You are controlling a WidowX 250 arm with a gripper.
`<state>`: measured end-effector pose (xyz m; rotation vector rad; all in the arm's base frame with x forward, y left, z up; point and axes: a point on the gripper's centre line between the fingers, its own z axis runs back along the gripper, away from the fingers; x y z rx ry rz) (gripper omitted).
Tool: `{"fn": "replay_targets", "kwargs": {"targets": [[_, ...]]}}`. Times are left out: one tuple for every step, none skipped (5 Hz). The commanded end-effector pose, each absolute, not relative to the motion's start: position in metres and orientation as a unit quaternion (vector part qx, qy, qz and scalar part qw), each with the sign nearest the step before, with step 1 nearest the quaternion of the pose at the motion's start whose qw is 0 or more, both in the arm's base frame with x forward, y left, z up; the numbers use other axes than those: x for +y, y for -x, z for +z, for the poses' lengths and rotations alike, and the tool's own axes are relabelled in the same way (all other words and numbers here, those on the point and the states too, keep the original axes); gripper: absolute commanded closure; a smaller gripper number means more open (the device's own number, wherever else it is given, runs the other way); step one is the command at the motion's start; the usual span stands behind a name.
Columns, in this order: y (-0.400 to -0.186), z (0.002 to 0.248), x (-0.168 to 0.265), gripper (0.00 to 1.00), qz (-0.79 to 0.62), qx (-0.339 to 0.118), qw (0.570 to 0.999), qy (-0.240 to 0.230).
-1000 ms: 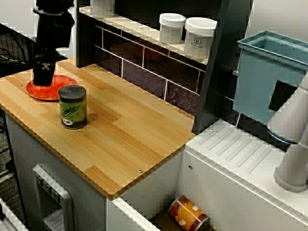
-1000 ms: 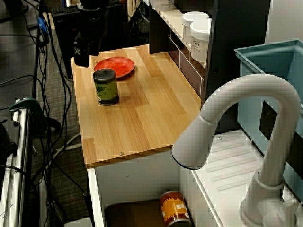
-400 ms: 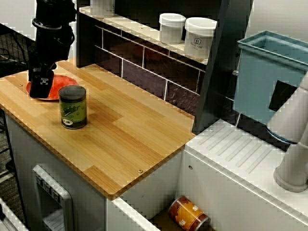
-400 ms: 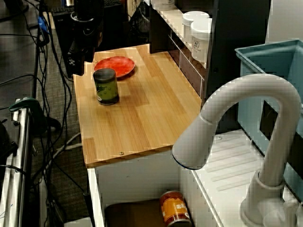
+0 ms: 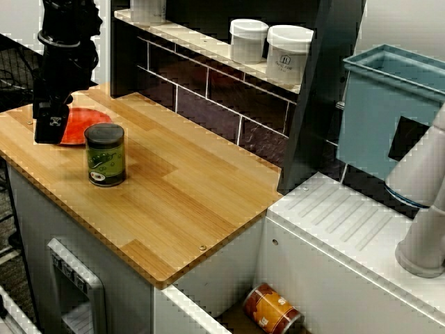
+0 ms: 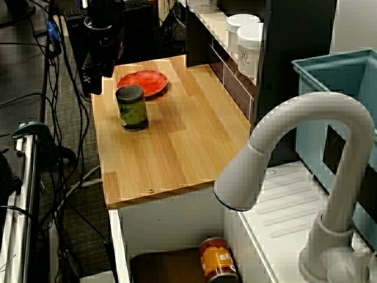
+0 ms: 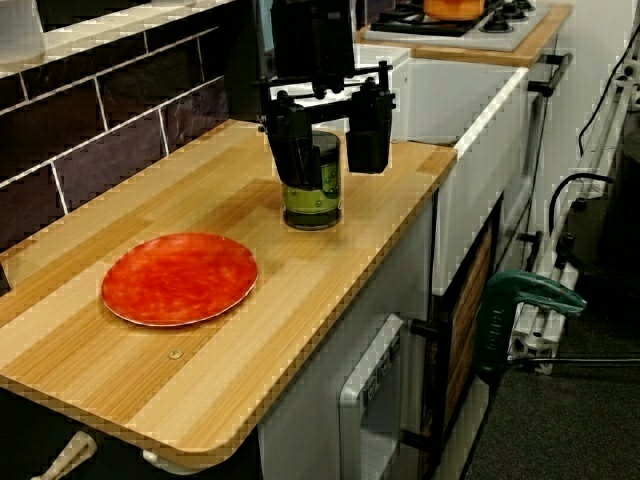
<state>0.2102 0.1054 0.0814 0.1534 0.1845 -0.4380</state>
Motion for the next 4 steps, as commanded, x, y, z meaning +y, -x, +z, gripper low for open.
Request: {"fn": "replay_targets", "kwargs": {"targets": [[-0.209, 0.083, 0.105, 0.0, -0.215, 0.076, 0.969, -0.098], [-0.213, 0.081, 0.103, 0.0, -0.213, 0.073, 0.969, -0.098], [-0.219, 0.086, 0.104, 0.0, -0.207, 0.057, 0.972, -0.098], [-0.223, 0.081, 0.101, 0.0, -0.212, 0.057, 0.97, -0.107]]}}
